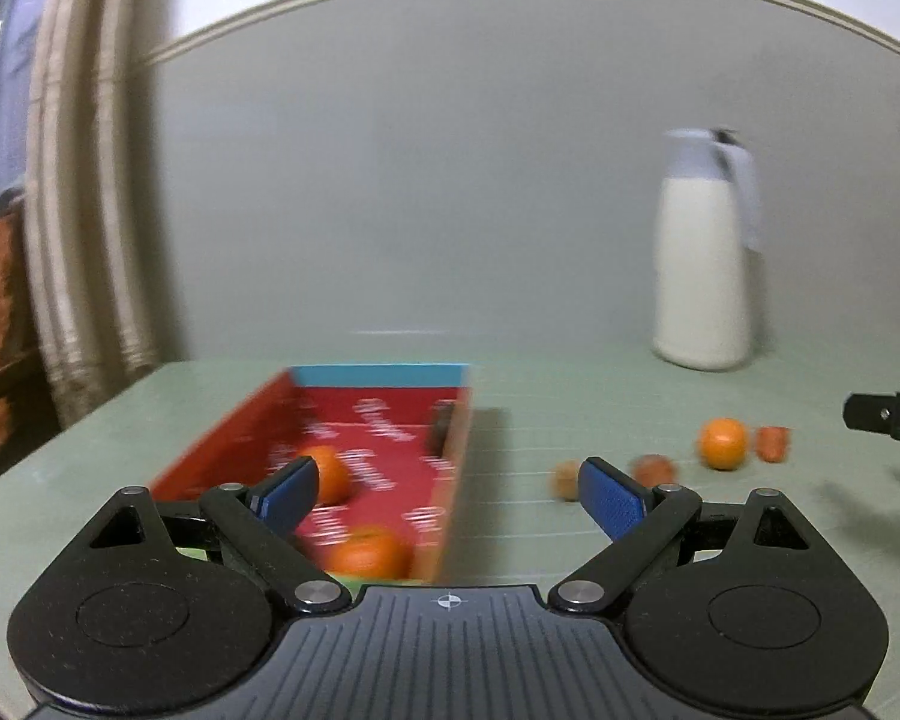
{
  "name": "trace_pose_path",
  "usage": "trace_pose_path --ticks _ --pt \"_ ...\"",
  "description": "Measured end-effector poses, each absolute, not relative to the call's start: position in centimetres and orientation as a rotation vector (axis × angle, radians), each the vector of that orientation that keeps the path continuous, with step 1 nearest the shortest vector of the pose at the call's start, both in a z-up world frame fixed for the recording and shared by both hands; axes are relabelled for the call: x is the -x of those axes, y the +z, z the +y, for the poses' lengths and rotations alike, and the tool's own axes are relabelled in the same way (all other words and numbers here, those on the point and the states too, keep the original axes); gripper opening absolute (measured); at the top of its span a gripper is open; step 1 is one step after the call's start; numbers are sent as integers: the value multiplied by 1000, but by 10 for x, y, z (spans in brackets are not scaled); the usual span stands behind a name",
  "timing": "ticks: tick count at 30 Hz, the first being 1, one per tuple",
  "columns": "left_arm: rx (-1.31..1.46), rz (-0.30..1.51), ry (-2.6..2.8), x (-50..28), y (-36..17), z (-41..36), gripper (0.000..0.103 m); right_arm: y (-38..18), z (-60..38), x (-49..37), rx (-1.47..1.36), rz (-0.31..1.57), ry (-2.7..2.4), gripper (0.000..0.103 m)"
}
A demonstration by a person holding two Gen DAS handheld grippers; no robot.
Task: Organize fruits
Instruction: 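Reach the left tool to the tan round fruit, close and lift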
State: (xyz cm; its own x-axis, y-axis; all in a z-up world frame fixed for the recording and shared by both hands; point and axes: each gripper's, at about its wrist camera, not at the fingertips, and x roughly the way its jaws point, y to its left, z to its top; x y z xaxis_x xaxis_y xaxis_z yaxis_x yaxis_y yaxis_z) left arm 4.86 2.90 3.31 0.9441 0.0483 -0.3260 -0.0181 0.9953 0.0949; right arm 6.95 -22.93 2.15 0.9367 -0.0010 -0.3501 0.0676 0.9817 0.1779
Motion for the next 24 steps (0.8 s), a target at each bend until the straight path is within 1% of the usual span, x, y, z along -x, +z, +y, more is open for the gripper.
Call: trace_pose_path --ticks 2,7,8,9,11,18,19,21,24 --pt "-120 353 15 -57 31 10 93 21 -239 -65 -201 351 -55 94" --pt "-160 405 9 -85 23 -19 92 21 -259 -57 -232 342 -88 94" --pt "-163 415 9 -92 20 -22 88 21 -262 -56 -235 339 -94 94" --pt "-163 430 8 -98 18 -24 80 21 -264 -56 -236 335 -105 94" --pt "-154 465 5 -109 13 -25 75 20 -270 -53 -241 328 -122 94" --pt "-171 501 22 -138 2 -34 74 19 -284 -43 -213 285 -286 94" --pt "-169 507 22 -140 1 -33 72 19 -287 -42 -217 284 -302 94" --pt "-164 524 15 -146 -1 -33 60 17 -292 -42 -231 289 -312 94" --pt "-152 544 17 -154 -4 -33 58 16 -298 -43 -264 299 -303 95"
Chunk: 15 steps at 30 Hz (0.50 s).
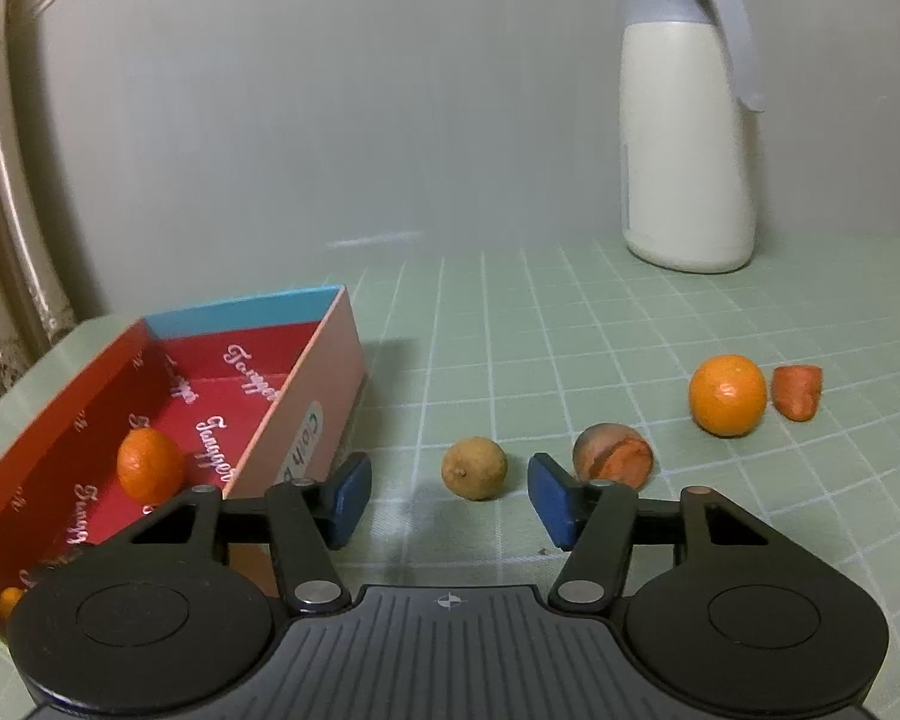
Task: Organize fruits
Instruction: 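Reach the left tool to the tan round fruit, close and lift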
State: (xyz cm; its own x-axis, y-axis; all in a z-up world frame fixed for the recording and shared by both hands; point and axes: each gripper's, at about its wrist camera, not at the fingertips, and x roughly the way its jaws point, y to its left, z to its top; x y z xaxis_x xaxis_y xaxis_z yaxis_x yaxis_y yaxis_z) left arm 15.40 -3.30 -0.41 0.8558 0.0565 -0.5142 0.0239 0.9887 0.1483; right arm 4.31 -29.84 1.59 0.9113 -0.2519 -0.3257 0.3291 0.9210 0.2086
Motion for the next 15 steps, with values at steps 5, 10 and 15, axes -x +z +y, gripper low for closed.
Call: trace_pose_path --ticks 5,10,15 --pt "-158 558 9 -165 -8 -37 58 15 -299 -38 -271 296 -283 97" --pt "-140 582 -1 -173 -10 -37 47 14 -299 -39 -271 302 -276 97" --pt "-130 596 -2 -175 -12 -35 46 15 -301 -43 -277 305 -270 97"
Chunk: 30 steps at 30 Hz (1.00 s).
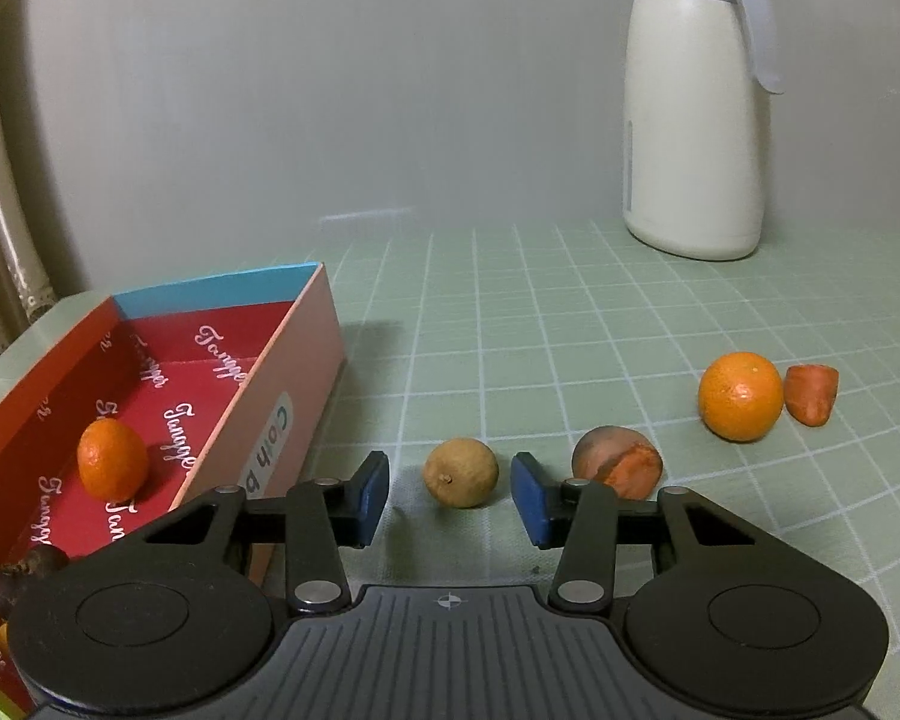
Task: Organize fruits
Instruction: 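Reach the left tool to the tan round fruit, close and lift, then carry the tan fruit with the left tool into the box and release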
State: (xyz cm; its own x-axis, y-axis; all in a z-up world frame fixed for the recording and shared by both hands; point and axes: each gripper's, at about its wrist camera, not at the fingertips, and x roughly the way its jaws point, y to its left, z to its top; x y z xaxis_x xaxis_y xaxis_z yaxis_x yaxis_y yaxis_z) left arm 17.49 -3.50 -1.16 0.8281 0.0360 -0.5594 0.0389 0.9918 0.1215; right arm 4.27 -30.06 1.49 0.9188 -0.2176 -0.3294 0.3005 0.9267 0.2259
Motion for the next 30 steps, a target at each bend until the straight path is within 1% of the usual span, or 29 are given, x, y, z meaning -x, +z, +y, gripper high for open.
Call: trace_pose_path --ticks 7,9,13,16,20,22,30 --pt "-142 598 -4 -176 -12 -37 43 13 -299 -44 -273 319 -262 97" --pt "-143 597 -4 -176 -12 -37 37 12 -299 -44 -277 320 -261 97" --pt "-139 597 -1 -176 -12 -37 35 12 -299 -43 -273 321 -257 97" --pt "-133 583 1 -174 -11 -36 30 13 -299 -46 -271 324 -253 97" --pt "-138 561 -3 -170 -10 -37 29 13 -298 -46 -269 324 -249 97" --pt "-140 550 -5 -168 -9 -37 26 13 -298 -45 -272 323 -247 97" --pt "-144 516 -27 -154 -5 -35 26 13 -296 -46 -269 323 -244 97"
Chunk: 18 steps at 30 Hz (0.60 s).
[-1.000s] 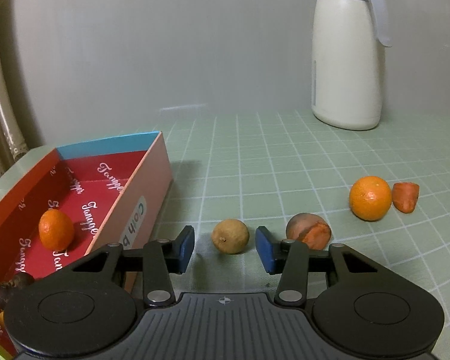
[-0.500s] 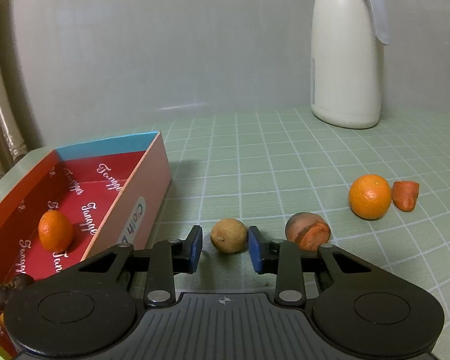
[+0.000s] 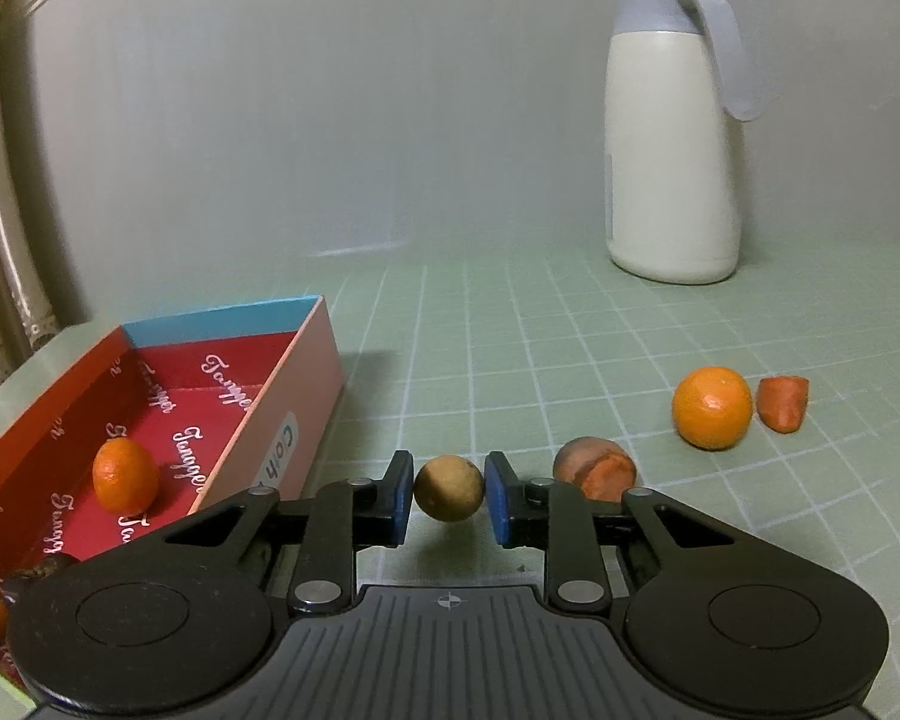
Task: Organize fruits
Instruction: 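Carry the tan fruit with the left tool into the box and release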
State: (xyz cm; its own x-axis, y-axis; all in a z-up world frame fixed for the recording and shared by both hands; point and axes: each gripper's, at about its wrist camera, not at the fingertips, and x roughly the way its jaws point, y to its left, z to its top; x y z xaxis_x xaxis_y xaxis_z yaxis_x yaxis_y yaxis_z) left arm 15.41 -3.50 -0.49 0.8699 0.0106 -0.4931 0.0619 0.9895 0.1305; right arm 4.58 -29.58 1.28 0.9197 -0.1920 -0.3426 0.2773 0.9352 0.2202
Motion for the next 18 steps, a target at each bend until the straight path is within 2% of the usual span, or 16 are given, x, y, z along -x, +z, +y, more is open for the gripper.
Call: trace_pose_path --ticks 18 --pt "-144 404 -20 -115 25 -22 26 13 -290 -42 -248 319 -225 97"
